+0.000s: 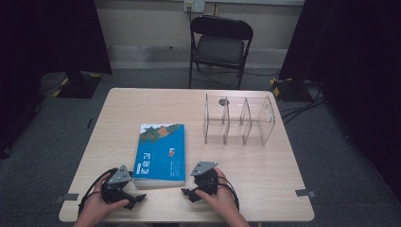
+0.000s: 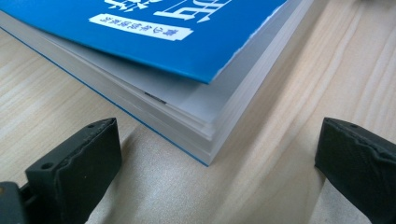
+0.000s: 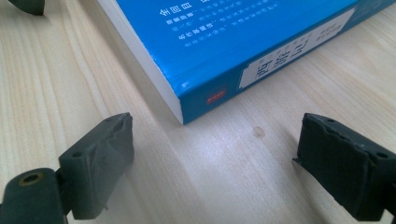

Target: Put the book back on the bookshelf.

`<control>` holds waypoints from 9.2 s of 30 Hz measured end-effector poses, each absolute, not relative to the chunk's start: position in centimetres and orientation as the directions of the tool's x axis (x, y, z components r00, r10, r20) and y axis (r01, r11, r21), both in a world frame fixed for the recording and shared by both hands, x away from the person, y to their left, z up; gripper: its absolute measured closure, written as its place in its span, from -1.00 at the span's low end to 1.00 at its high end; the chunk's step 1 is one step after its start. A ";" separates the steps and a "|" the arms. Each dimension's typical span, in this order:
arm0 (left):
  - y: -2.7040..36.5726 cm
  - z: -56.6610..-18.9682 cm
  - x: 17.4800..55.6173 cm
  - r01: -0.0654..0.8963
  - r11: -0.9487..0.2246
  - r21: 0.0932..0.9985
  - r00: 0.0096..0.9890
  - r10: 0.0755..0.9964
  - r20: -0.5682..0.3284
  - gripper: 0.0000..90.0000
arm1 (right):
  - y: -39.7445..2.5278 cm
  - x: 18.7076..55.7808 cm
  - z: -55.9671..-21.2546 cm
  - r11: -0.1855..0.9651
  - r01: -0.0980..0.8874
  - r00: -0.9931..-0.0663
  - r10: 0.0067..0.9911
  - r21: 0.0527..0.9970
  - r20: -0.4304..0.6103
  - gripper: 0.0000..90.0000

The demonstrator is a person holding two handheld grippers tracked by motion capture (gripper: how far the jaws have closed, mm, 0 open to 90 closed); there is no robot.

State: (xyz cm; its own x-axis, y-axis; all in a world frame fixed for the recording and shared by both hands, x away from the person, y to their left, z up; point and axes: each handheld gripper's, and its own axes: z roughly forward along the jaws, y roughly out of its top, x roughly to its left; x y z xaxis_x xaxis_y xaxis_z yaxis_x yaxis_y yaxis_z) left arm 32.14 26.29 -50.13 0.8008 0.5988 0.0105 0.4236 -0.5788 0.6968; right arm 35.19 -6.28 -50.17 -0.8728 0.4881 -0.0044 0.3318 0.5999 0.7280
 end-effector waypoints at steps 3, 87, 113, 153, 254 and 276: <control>26.2 -50.1 32.1 0.436 -0.573 0.694 0.799 0.601 -0.006 -1.00 | -6.3 35.2 -50.2 0.600 0.332 -0.873 0.488 0.728 -0.004 -0.78; 25.5 -44.8 33.5 0.507 -0.472 0.721 0.717 0.696 -0.049 -0.15 | -6.5 34.9 -49.6 0.576 0.339 -0.877 0.480 0.744 0.027 -0.67; 24.9 -43.7 34.0 0.516 -0.478 0.711 0.714 0.699 -0.049 -0.15 | 0.2 36.2 -47.0 0.547 0.297 -0.914 0.401 0.782 0.067 -0.55; 27.1 -46.0 32.8 0.503 -0.471 0.725 0.740 0.669 -0.078 -0.55 | 3.8 37.2 -44.9 0.659 0.226 -0.909 0.408 0.717 -0.089 0.55; 24.1 -49.3 32.6 0.525 -0.418 0.741 0.736 0.661 -0.148 -0.17 | 0.4 33.6 -47.6 0.622 0.130 -0.946 0.311 0.772 -0.092 -0.47; 23.6 -49.0 32.7 0.526 -0.430 0.734 0.751 0.640 -0.163 -0.22 | 2.0 33.0 -48.5 0.798 -0.030 -0.875 0.269 0.602 -0.402 -0.58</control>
